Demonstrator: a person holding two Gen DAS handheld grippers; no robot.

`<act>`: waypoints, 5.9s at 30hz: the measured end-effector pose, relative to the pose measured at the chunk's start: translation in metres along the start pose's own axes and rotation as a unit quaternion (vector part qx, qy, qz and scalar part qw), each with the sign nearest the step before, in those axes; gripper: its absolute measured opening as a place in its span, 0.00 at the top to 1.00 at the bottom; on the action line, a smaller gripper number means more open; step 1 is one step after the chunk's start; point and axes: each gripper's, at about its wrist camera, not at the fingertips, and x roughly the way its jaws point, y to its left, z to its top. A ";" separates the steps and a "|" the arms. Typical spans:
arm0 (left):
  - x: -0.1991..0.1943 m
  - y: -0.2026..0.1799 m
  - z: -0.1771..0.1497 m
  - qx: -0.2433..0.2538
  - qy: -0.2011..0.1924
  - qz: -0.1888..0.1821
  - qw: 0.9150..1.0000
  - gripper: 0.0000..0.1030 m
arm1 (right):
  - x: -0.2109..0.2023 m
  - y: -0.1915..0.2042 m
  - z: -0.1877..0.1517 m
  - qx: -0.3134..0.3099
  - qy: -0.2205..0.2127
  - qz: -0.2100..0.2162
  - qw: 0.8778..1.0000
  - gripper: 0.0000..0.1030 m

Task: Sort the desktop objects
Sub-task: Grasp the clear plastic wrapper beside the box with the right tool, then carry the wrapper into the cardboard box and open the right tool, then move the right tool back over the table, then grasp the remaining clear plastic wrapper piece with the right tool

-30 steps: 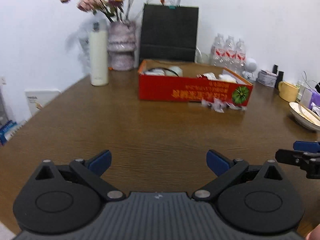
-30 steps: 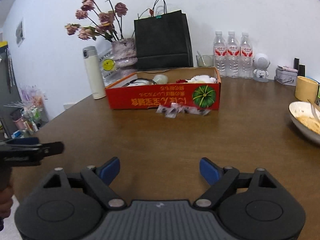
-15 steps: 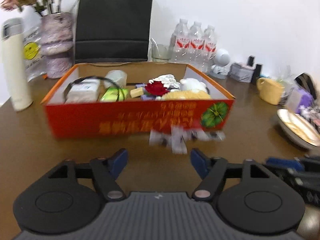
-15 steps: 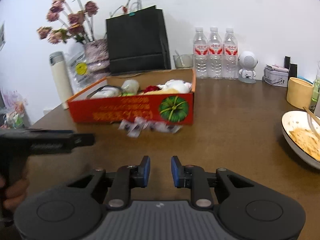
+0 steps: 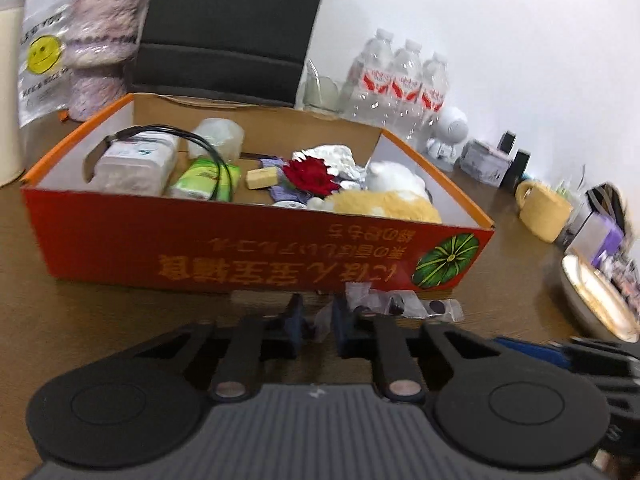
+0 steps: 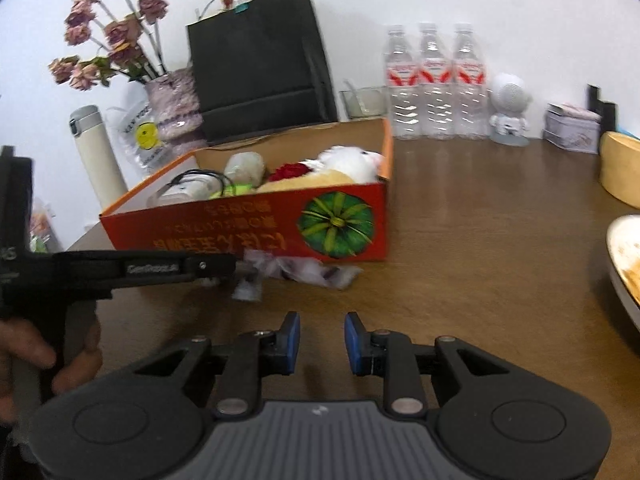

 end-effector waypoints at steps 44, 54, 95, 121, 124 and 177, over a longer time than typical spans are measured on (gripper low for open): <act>-0.198 0.005 -0.062 -0.013 -0.100 0.028 0.995 0.98 | -0.119 0.100 -0.032 -0.062 -0.117 0.041 0.990 0.86; -0.200 -0.011 -0.050 0.014 -0.137 0.016 0.990 0.98 | -0.129 0.090 -0.027 -0.052 -0.146 0.032 0.987 0.86; -0.031 0.060 0.131 0.011 -0.036 0.151 0.988 0.00 | 0.096 0.046 0.190 0.022 0.091 0.002 0.996 0.15; -0.137 -0.003 -0.032 0.043 -0.118 0.183 0.975 0.00 | -0.047 0.017 0.005 -0.025 -0.074 -0.052 0.996 0.09; -0.142 0.000 -0.042 0.048 -0.101 0.184 0.976 0.00 | -0.057 0.022 -0.010 -0.006 -0.072 -0.043 0.996 0.07; -0.069 0.011 -0.018 0.022 -0.037 0.081 0.996 0.07 | 0.008 0.041 0.013 -0.088 -0.036 -0.052 0.994 0.33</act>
